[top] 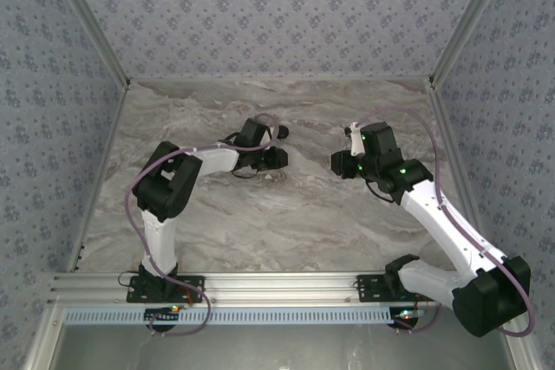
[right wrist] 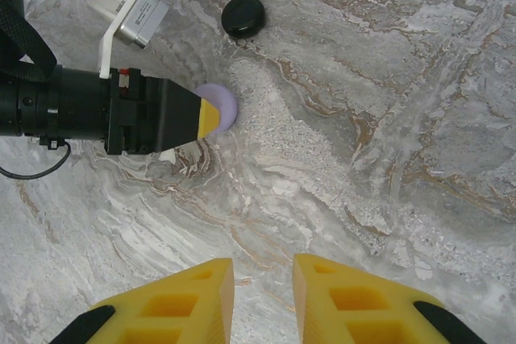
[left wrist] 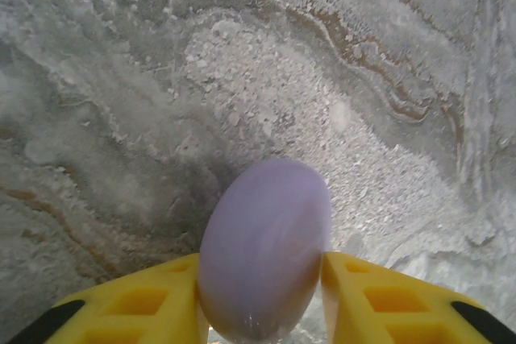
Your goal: Insert wireless bluetooth earbuds into charging case
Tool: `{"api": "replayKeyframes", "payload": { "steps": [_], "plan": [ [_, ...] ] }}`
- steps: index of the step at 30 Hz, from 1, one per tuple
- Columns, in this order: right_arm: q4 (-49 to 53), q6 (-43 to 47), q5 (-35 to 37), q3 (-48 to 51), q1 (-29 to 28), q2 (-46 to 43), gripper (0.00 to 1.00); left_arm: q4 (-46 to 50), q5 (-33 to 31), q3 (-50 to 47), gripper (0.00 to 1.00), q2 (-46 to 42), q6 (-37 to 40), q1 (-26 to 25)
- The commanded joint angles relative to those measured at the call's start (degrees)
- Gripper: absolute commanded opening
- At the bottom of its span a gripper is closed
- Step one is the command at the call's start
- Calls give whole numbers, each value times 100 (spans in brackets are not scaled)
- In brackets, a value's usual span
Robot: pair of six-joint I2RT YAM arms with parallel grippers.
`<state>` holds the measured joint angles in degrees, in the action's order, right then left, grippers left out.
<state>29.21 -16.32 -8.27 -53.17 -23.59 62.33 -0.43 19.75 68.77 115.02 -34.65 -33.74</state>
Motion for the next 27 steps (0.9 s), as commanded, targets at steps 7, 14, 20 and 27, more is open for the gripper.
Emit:
{"api": "replayKeyframes", "payload": {
  "steps": [7,14,20,27],
  "plan": [
    [238,3,276,50,51,-64,30,575,-665,10,52,-365,407,36],
    [250,8,1223,187,75,-47,38,1005,-1490,-328,53,-1302,854,36],
    [-9,-12,2289,456,132,-63,40,1459,-2539,-698,53,-2259,1309,39],
    [-884,138,3679,1043,258,-64,42,1683,-4006,-1237,53,-3337,1882,117]
  ]
}}
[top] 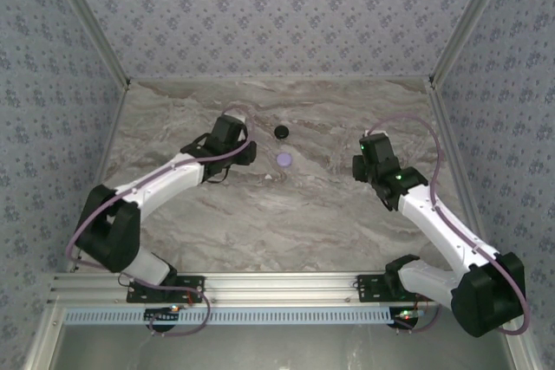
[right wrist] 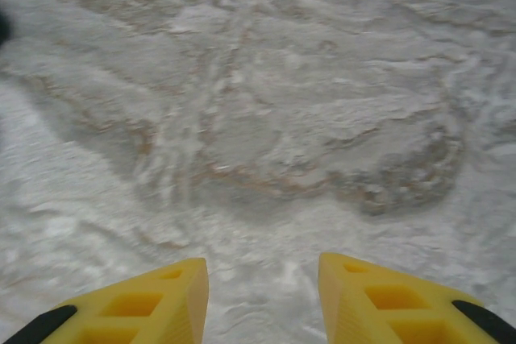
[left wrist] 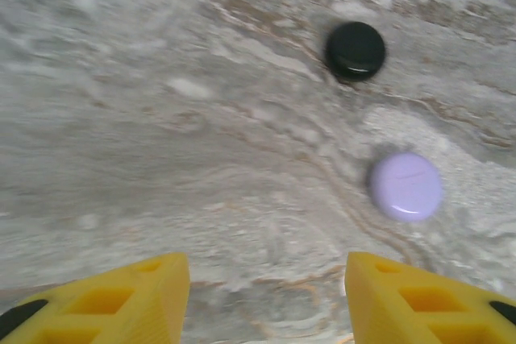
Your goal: Insert wireless bluetooth earbuds into charging case
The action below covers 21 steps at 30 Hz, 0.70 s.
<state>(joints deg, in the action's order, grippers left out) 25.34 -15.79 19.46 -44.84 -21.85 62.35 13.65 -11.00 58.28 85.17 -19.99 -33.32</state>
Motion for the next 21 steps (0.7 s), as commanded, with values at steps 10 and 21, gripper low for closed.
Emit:
{"api": "replayKeyframes", "payload": {
  "steps": [10,21],
  "plan": [
    [-2377,417,1370,1122,734,200,48,-844,-2046,-1357,57,-1268,1111,833],
    [-3775,884,899,1506,1487,915,58,-2591,-1907,-2416,70,-1220,1956,1818]
  ]
}}
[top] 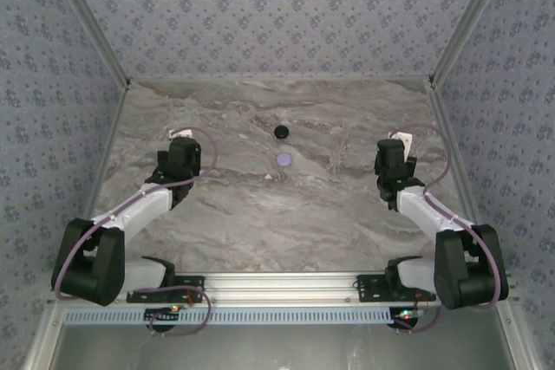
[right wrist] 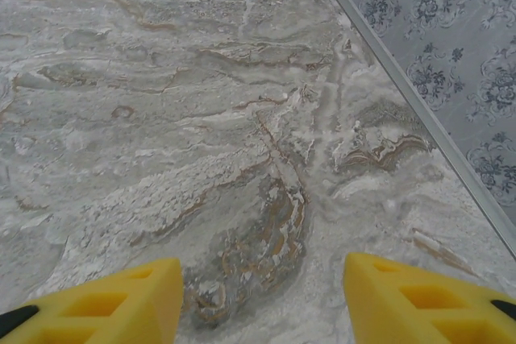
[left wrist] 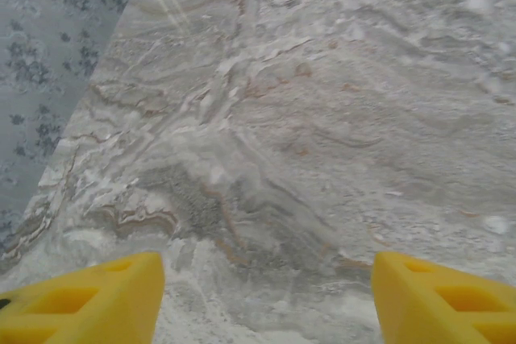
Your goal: Insert wireless bluetooth earbuds into charging case
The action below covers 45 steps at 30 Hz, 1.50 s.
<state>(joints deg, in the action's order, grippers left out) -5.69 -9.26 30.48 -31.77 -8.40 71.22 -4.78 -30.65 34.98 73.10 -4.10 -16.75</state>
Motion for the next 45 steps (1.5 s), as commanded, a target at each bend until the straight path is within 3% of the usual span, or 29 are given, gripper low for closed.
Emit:
{"api": "replayKeyframes", "payload": {
  "steps": [1,3,4,5,14,23,34,37,39,45],
  "plan": [
    [-841,231,-409,298,244,19,58,-886,212,-167,75,4,432,259],
    [-1103,240,-870,456,481,-9,59,-1228,546,-359,85,8,546,433],
    [-1410,339,-1036,607,539,-19,60,-1437,799,-478,98,11,581,535],
    [-1799,447,-1097,796,552,-25,61,-1700,1077,-638,99,13,607,635],
    [-3063,557,-2169,1339,968,73,63,-3631,2670,-1463,99,277,562,1339],
    [-4004,781,-2405,1421,1073,670,66,-4502,3307,-1577,99,893,383,1819],
    [-4483,883,-2540,1368,1054,1287,71,-4864,3395,-1558,99,1393,351,1879],
    [-4090,993,-2411,1009,932,1594,81,-4501,3190,-1365,99,1402,389,1796],
    [-4061,1005,-2643,982,988,1585,100,-4092,2947,-1114,99,1448,297,1790],
    [-4022,1014,-2647,972,985,1582,100,-4152,2880,-1126,99,1470,261,1794]
  ]
}}
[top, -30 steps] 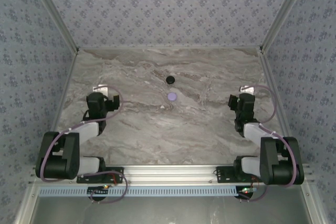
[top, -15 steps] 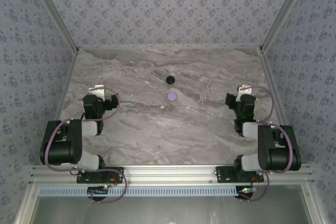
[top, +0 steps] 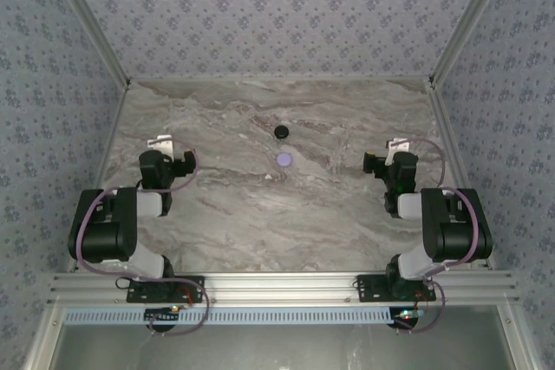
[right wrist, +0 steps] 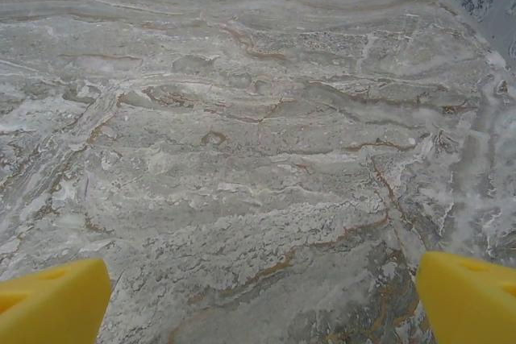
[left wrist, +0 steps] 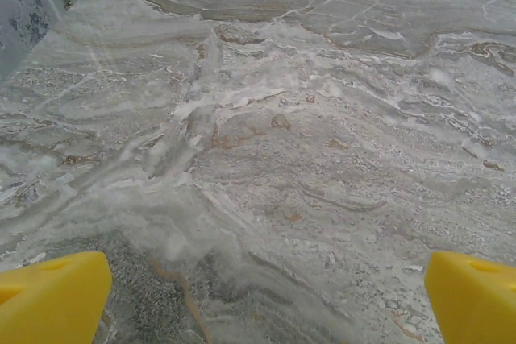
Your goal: Insert wireless bluetooth earbuds into charging case
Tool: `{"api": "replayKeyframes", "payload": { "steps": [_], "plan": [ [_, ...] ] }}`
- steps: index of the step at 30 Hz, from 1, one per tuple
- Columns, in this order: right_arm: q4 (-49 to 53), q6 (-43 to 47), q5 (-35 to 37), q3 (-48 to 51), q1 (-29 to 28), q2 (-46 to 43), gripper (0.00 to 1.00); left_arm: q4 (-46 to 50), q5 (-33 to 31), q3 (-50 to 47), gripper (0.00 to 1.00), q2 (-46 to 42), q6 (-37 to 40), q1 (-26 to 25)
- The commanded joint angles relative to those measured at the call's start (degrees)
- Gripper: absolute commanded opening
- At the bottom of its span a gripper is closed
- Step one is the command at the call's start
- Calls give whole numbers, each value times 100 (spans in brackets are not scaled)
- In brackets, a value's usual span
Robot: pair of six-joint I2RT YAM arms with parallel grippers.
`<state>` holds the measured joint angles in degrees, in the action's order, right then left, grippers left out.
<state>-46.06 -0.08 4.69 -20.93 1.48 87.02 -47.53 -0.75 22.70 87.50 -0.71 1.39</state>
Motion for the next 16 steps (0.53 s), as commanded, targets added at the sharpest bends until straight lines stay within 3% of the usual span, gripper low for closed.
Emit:
{"api": "replayKeyframes", "payload": {
  "steps": [1,16],
  "plan": [
    [49,108,-168,-126,17,0,100,134,-109,104,99,18,-70,-18],
    [113,122,-347,-158,61,3,100,139,-137,112,99,21,-59,-36]
  ]
}}
